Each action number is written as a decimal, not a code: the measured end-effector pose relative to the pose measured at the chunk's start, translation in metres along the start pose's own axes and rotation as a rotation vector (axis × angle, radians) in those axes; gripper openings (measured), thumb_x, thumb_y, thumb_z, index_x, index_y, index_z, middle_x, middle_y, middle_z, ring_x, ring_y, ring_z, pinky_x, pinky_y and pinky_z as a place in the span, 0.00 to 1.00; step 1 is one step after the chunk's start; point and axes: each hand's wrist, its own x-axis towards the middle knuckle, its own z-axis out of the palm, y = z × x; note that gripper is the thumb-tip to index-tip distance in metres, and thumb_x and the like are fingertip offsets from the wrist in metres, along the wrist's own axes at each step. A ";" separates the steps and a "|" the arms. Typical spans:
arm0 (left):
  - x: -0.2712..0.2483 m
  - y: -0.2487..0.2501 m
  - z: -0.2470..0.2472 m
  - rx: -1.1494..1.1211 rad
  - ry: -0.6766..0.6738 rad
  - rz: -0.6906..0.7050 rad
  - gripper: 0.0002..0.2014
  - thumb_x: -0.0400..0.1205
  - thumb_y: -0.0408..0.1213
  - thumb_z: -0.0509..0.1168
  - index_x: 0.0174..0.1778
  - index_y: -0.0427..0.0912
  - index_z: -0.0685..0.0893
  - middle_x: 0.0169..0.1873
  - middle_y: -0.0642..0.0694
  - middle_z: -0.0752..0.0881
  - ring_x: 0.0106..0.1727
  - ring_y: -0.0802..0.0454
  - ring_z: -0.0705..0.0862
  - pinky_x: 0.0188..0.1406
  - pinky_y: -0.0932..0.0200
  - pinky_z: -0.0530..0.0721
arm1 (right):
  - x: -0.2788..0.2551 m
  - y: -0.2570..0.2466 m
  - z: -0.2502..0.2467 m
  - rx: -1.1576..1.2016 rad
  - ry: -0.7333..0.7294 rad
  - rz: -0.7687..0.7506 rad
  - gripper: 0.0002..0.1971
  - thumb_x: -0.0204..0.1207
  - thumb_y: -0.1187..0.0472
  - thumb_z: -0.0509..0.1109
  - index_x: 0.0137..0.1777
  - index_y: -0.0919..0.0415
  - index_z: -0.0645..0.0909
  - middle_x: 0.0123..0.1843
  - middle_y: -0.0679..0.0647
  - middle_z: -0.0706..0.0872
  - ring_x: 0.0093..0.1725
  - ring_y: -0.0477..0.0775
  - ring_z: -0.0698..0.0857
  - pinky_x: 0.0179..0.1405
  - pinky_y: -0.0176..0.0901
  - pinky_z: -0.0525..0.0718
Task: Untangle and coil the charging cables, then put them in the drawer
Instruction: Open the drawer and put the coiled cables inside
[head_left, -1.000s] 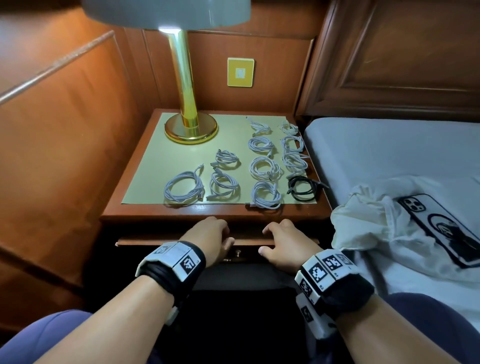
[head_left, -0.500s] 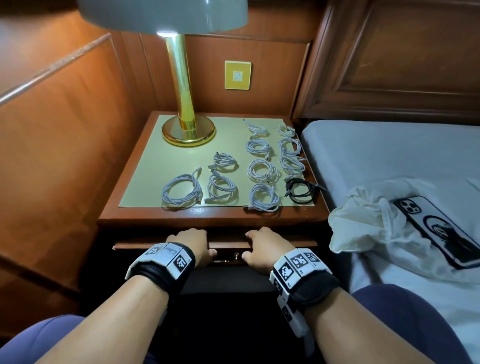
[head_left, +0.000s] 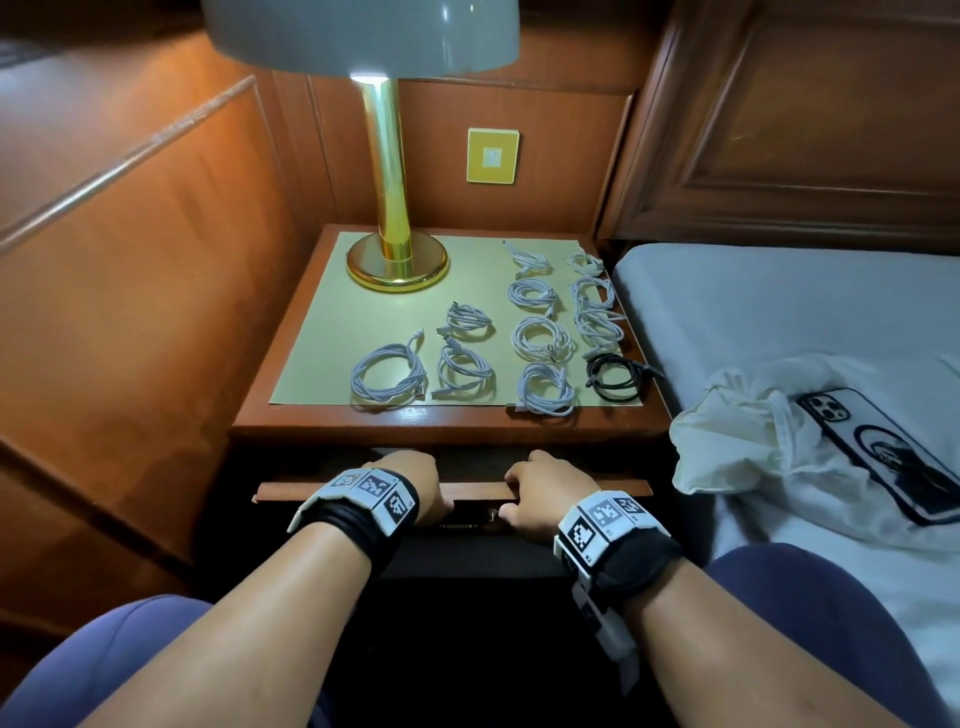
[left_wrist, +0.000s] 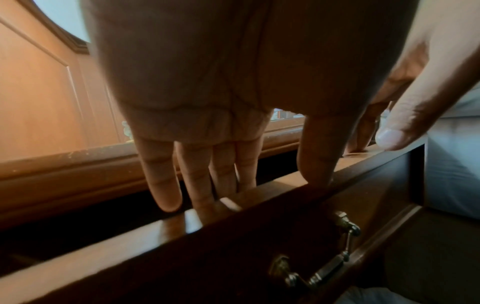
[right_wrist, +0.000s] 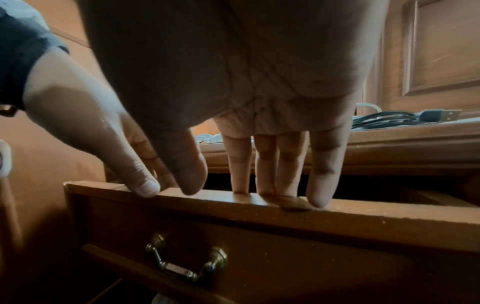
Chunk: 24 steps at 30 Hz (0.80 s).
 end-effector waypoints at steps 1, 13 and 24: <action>-0.002 0.000 0.001 0.003 -0.006 0.013 0.24 0.81 0.56 0.67 0.67 0.45 0.82 0.60 0.47 0.87 0.61 0.46 0.85 0.62 0.51 0.84 | -0.003 0.000 0.002 -0.002 0.002 -0.002 0.26 0.78 0.44 0.69 0.75 0.49 0.77 0.70 0.53 0.75 0.68 0.59 0.80 0.64 0.51 0.82; -0.046 -0.013 0.034 0.021 -0.076 0.116 0.26 0.75 0.61 0.69 0.57 0.44 0.91 0.52 0.45 0.92 0.55 0.42 0.89 0.60 0.50 0.87 | -0.068 -0.004 0.031 -0.009 -0.085 -0.024 0.18 0.77 0.45 0.72 0.60 0.55 0.87 0.65 0.56 0.81 0.63 0.61 0.84 0.62 0.47 0.82; -0.049 -0.022 0.054 0.124 -0.204 0.135 0.38 0.36 0.67 0.68 0.44 0.62 0.92 0.31 0.54 0.92 0.35 0.48 0.92 0.48 0.45 0.92 | -0.084 -0.014 0.052 -0.154 -0.107 -0.026 0.11 0.70 0.57 0.77 0.50 0.60 0.89 0.49 0.58 0.90 0.47 0.61 0.90 0.40 0.43 0.81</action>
